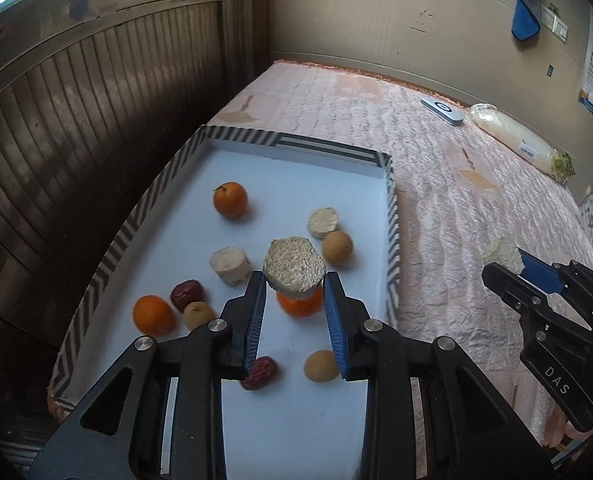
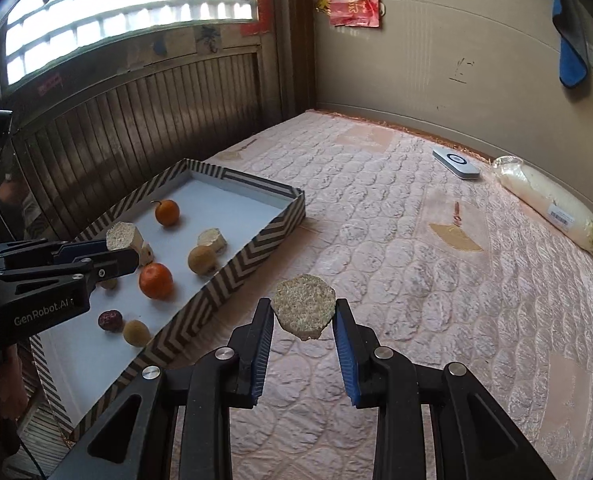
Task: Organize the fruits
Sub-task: 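Carry both cake slices into the tray and open both tools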
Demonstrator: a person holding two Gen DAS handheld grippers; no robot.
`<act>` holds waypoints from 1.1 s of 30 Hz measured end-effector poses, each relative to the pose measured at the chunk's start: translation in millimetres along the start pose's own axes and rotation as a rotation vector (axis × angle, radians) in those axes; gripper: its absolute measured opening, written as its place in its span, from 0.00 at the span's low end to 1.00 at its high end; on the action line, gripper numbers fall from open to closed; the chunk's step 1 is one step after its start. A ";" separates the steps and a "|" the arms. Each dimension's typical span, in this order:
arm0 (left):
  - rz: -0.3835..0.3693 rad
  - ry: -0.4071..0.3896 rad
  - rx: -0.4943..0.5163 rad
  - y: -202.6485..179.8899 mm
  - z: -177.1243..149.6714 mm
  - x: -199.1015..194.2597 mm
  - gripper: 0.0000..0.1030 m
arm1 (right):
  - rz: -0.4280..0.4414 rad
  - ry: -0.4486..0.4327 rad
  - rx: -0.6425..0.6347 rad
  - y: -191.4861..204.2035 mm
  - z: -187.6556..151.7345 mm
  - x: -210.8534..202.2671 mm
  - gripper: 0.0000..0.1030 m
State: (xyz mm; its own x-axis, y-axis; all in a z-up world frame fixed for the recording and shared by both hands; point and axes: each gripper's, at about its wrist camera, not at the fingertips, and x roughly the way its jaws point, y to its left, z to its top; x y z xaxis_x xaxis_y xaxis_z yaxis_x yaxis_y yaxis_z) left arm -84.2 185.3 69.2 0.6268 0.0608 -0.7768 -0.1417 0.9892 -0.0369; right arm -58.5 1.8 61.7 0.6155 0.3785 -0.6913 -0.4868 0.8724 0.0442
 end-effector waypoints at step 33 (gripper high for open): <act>0.092 0.030 -0.059 62.5 -8.6 31.8 0.28 | 0.121 0.105 -0.187 103.1 52.2 93.3 0.28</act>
State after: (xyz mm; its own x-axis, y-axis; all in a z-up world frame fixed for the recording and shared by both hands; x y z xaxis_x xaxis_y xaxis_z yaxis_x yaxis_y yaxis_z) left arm -79.8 247.9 36.8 0.5861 0.1462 -0.7970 -0.2428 0.9701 -0.0006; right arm -18.9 143.1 39.4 0.4827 0.4345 -0.7604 -0.6657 0.7462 0.0038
